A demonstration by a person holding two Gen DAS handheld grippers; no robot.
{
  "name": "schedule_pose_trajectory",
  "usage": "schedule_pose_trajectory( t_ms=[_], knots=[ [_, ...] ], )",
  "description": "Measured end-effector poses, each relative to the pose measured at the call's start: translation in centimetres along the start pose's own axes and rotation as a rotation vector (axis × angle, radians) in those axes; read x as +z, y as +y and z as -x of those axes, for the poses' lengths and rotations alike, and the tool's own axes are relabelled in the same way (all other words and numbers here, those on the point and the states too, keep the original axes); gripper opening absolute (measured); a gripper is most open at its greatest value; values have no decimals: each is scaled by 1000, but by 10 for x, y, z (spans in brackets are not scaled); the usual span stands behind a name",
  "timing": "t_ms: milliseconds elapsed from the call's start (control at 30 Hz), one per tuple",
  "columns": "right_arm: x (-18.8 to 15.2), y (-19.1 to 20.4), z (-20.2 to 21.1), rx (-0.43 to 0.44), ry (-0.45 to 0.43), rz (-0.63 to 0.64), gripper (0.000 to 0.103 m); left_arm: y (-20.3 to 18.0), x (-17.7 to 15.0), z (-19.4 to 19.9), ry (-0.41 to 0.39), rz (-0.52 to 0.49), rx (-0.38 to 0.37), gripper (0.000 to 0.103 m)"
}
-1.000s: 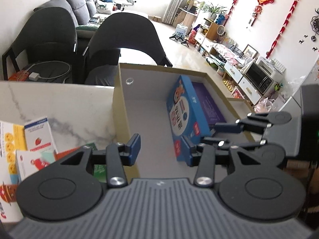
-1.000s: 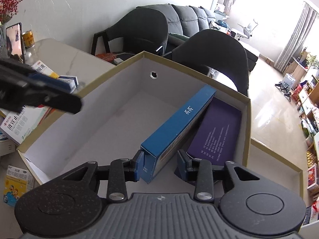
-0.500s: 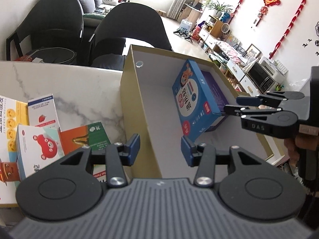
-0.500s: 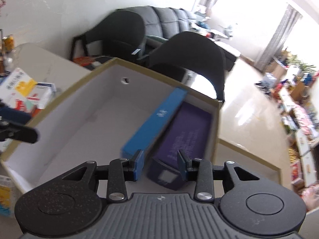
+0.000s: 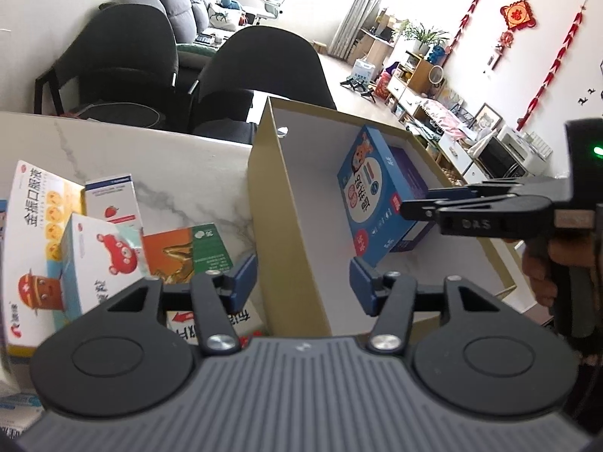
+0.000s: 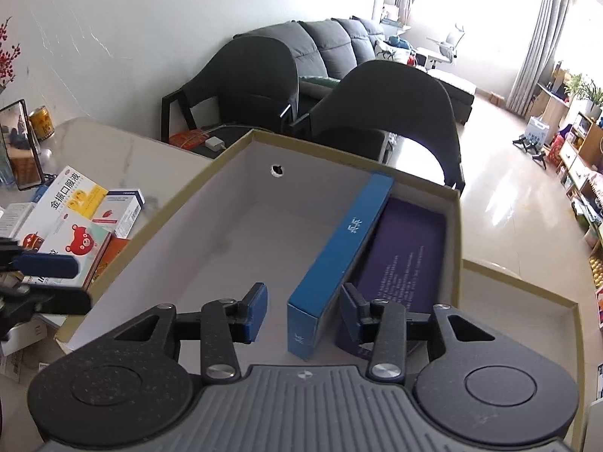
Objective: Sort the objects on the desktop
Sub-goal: 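Push the blue box against the purple box with the right gripper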
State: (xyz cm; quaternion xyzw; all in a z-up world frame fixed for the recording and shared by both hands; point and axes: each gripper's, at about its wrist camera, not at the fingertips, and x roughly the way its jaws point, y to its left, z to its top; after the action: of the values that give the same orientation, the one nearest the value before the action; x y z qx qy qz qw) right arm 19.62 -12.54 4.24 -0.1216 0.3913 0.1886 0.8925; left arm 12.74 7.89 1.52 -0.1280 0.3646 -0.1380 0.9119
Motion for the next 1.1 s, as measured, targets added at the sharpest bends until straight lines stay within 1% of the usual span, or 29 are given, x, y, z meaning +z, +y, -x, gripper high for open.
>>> schedule_pose_trajectory(
  t_ms=[33,100,200,300,433,567,767,933,1100],
  knots=[
    [0,1,-3,-3,8,0,45,1,-1,2,-3,3,-1,61],
    [0,5,-7,-9,22,3,44,2,-3,5,-8,10,-3,69],
    [-1,8,-13,-28,38,17,39,4,-4,7,-9,13,-2,75],
    [-2,10,-15,-60,34,38,33,6,-6,8,-9,16,0,77],
    [-3,13,-14,-84,31,82,33,6,-9,7,-2,15,1,77],
    [-6,21,-13,-156,28,169,31,7,-11,8,0,11,7,78],
    [-8,18,-12,-158,24,171,31,11,-14,13,-5,14,24,81],
    [-8,19,-14,-172,27,172,33,18,-18,20,-12,22,35,82],
    [-10,22,-9,-160,17,160,51,23,-26,27,-18,25,67,87]
  ],
)
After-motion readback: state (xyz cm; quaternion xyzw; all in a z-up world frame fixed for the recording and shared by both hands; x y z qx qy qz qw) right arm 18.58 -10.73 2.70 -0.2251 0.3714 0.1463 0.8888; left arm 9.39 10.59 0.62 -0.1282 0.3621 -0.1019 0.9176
